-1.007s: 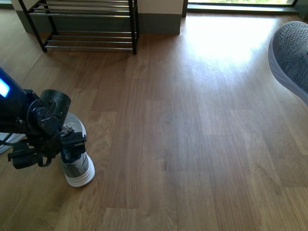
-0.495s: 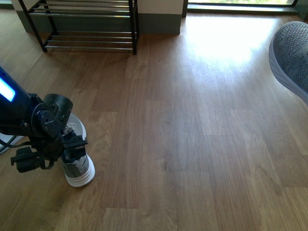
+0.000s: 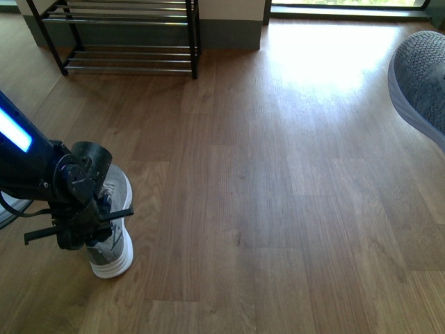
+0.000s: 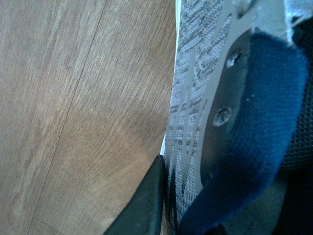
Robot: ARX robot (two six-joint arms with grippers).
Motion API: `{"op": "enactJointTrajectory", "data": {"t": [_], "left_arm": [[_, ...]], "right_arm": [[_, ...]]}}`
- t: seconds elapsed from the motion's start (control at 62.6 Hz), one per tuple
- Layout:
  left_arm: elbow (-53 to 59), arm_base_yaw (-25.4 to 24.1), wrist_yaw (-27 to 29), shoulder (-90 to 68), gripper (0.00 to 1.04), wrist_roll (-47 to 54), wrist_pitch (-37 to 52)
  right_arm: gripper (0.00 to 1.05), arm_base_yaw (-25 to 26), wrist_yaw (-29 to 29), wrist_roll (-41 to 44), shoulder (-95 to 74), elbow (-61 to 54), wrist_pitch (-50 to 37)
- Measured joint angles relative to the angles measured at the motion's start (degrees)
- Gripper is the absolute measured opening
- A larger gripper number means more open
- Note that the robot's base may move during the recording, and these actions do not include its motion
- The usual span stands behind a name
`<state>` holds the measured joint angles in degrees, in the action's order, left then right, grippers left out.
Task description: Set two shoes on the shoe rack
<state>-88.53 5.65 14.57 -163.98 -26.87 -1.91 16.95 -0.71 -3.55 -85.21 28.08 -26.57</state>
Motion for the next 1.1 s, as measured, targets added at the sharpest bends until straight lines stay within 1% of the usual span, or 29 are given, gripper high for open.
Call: {"op": "enactJointTrajectory", "data": {"t": [0.032,0.064,0.224,0.4,0.527,0.639,0.751,0.831,0.991,1.103], "left_arm": [[0.00,-0.02,0.00,0.00,0.08,0.00,0.00],[0.00,-0.04,0.02,0.00,0.02,0.00,0.00],[0.98,-0.37,-0.28,0.44,0.02,0.04,0.98],[5.49,-1.64,-0.94,3.48,0.02,2.03,4.79],[9.62,-2.69,-0.09,7.58,0.02,4.26,8.46],[16.09,-3.96,1.53,15.87,0.02,8.79,14.38],[21.09,-4.33,1.81,22.60,0.02,10.86,19.06],[27.08,-4.28,2.51,30.77,0.02,12.44,23.69],[36.89,-3.87,3.13,44.57,0.02,12.52,28.15],[43.80,-2.89,4.26,54.42,0.02,12.70,29.42]], "right_arm": [[0.01,-0.02,0.00,0.00,-0.02,0.00,0.00],[0.01,-0.02,0.00,0.00,0.00,0.00,0.00],[0.01,0.00,0.00,0.00,0.00,0.00,0.00],[0.01,-0.02,0.00,0.00,0.00,0.00,0.00],[0.01,-0.02,0.00,0.00,0.00,0.00,0.00],[0.01,0.00,0.00,0.00,0.00,0.00,0.00],[0.01,-0.02,0.00,0.00,0.00,0.00,0.00],[0.01,-0.02,0.00,0.00,0.00,0.00,0.00],[0.01,0.00,0.00,0.00,-0.02,0.00,0.00],[0.01,-0.02,0.00,0.00,0.00,0.00,0.00]]}}
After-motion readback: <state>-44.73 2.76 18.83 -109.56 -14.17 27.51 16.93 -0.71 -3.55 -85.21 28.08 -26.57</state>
